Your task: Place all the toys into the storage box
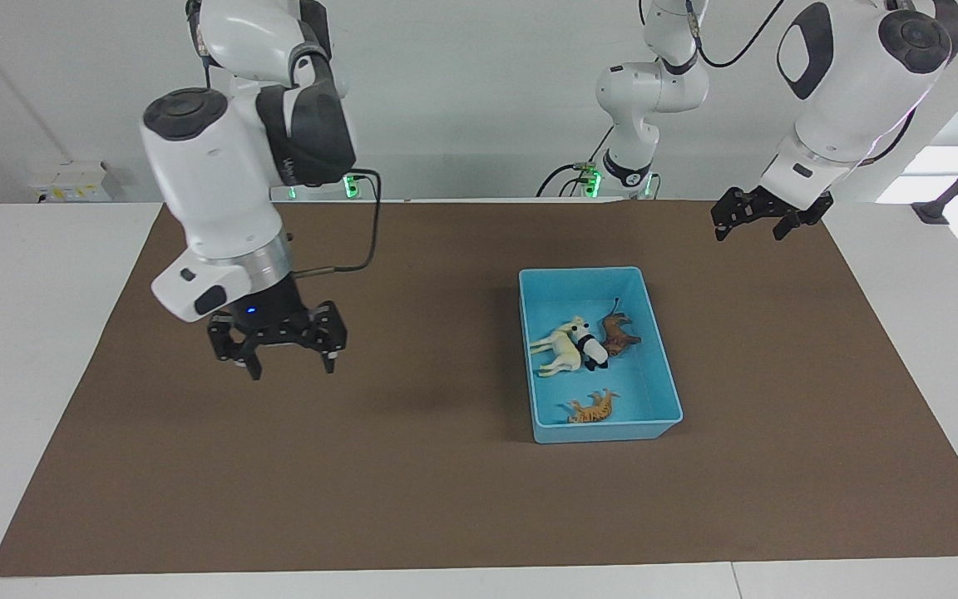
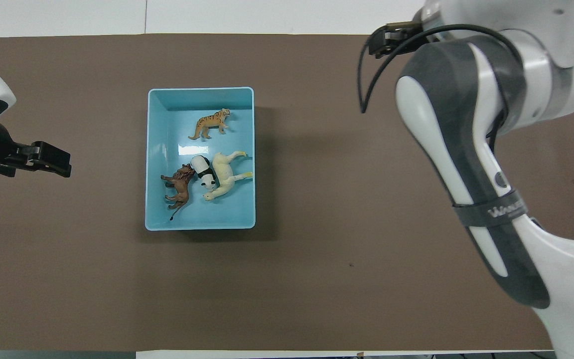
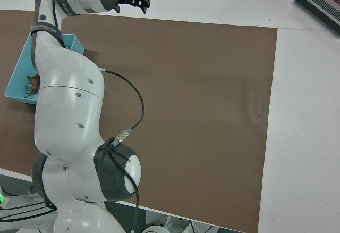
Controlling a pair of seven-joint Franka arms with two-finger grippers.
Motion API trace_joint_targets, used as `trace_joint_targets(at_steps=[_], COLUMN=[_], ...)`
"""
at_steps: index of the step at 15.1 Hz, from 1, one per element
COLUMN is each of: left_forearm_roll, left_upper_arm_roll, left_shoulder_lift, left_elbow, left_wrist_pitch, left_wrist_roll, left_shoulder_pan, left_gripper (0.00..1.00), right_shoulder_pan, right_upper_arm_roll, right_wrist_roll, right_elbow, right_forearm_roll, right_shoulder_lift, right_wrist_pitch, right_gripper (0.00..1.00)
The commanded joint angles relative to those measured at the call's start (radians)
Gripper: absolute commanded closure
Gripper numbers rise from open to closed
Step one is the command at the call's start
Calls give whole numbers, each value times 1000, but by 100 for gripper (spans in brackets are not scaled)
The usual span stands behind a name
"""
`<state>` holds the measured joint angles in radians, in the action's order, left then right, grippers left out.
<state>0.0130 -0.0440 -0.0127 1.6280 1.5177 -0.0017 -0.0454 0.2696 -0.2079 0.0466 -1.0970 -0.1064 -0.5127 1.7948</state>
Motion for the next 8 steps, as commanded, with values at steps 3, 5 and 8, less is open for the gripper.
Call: trace_joint_targets(at_steps=[3,5,8], left_forearm_roll=[-46,-53,-51], left_upper_arm_roll=[-2,0,1], left_shoulder_lift=[33,34,37], left_elbow=[44,50,55], left_wrist_pitch=[143,147,138], left_wrist_roll=[9,15,16], left_shoulder_pan=[-1,-8,-7], left_gripper=[0,0,0], right_shoulder_pan=[-92,-105,-105], right_upper_arm_roll=[12,10,10], right_wrist_roll=[-100,-99,-83], right_elbow=[-274,-342,-455], right_forearm_roll=[-6,-3,27], right_shoulder_lift=[186,259,388], right_wrist_pitch=[-96,-126,-130], right_gripper=[0,0,0])
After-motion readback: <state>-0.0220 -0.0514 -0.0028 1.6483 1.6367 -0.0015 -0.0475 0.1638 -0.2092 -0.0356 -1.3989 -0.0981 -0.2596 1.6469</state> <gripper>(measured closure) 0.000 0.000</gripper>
